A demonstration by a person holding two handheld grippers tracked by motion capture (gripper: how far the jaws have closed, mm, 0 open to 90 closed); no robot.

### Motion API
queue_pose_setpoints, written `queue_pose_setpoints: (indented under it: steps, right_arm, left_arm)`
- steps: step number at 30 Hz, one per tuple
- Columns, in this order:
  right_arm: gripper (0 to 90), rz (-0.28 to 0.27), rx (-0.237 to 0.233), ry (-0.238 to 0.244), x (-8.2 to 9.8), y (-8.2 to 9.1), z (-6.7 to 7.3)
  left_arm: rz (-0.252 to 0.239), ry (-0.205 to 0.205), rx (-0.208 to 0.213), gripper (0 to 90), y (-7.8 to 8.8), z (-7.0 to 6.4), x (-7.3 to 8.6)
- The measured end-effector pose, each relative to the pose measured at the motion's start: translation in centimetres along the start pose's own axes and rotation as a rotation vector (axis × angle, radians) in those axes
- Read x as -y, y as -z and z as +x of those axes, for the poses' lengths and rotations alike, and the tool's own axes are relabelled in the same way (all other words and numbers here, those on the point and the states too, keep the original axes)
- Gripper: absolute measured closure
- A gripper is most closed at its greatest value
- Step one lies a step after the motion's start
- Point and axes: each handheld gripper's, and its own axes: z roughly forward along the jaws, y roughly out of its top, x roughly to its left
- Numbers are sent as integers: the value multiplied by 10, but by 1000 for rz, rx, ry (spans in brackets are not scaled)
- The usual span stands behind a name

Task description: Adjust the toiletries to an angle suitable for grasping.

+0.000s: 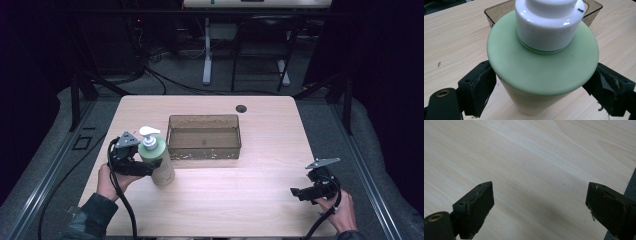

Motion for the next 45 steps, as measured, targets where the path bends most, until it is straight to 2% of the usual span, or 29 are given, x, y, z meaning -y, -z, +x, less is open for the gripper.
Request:
queue_pose_setpoints:
  steps: [6, 11, 13, 18, 21, 32, 34, 36, 45]
  right_arm:
    - [76, 2, -6, -1, 0, -1, 0]
    - [78, 10, -14, 0, 0, -1, 0]
    - [78, 10, -17, 5, 1, 0, 0]
    - [78, 10, -16, 0, 1, 0, -2]
    - [78, 14, -18, 0, 2, 1, -2]
    - [82, 18, -22, 2, 4, 2, -3]
    - [83, 18, -28, -1, 4, 2, -3]
    - [85, 22, -23, 4, 5, 2, -4]
    - [94, 24, -22, -2, 7, 3, -5]
  left_arm:
    - [9, -11, 5, 129, -1, -4, -2]
    - [17, -32, 35, 130, 3, -2, -3]
    - [14, -39, 59, 110, 6, 0, -3]
    - [18, -74, 77, 4, 16, 4, -9]
    - [18, -94, 101, 0, 23, 8, -14]
    - [65, -215, 110, 0, 43, 14, -48]
    - [75, -228, 112, 0, 45, 15, -55]
    - [86, -229, 89, 0, 45, 17, -62]
    - [116, -277, 116, 0, 43, 18, -82]
